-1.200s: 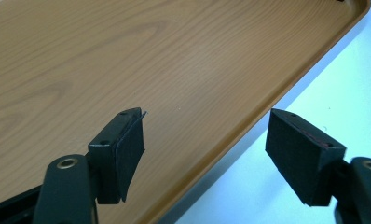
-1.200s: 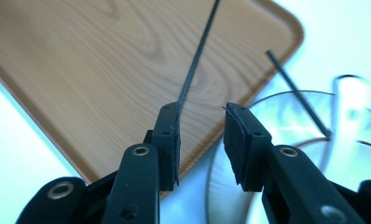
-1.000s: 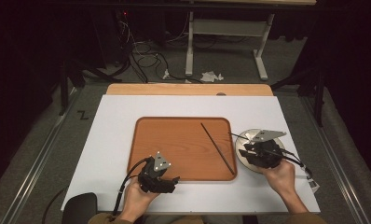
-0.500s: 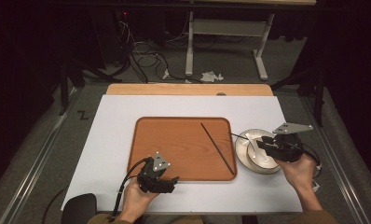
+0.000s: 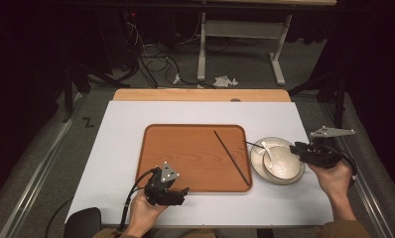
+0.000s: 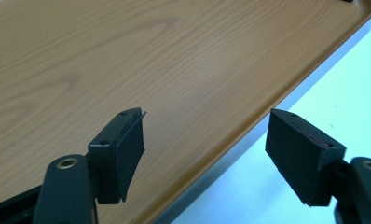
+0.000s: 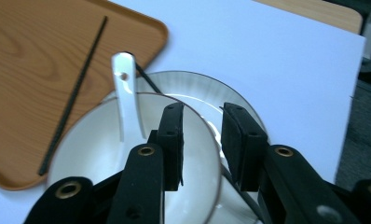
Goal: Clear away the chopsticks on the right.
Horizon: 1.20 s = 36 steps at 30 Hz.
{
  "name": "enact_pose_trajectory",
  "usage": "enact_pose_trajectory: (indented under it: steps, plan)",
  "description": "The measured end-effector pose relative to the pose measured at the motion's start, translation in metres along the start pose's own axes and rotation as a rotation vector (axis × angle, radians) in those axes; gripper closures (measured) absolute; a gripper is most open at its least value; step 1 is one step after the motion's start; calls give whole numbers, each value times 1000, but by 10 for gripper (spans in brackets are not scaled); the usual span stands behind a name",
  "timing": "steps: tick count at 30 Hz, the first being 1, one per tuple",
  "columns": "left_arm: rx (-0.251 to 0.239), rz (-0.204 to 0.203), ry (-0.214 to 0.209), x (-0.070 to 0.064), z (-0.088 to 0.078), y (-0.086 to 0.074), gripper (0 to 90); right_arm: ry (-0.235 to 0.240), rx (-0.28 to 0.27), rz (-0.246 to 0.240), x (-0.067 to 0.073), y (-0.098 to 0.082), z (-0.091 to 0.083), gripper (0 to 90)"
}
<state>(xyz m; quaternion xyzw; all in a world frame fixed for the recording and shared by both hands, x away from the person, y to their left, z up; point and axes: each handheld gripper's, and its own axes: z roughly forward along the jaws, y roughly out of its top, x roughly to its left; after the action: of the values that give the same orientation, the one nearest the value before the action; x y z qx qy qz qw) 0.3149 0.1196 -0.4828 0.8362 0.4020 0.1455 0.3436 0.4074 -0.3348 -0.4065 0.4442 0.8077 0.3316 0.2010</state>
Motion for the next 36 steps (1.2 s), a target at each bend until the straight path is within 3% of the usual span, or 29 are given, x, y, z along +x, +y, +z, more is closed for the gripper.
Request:
enact_pose_trajectory:
  steps: [5, 14, 15, 28, 36]
  plan:
    - [1, -1, 2, 0, 0, 0, 280, -34, 21, 41, -19, -10, 5, 706]
    - [5, 5, -2, 0, 1, 0, 279, -74, 81, 56, -31, -20, 13, 708]
    - [4, 4, -2, 0, 1, 0, 280, -77, 114, 65, -34, -24, 17, 713]
    - [8, 8, -1, -1, 1, 0, 280, -70, 220, 23, -33, -29, 31, 707]
    - [5, 8, -1, -1, 1, 0, 279, -67, 246, 13, -31, -29, 36, 714]
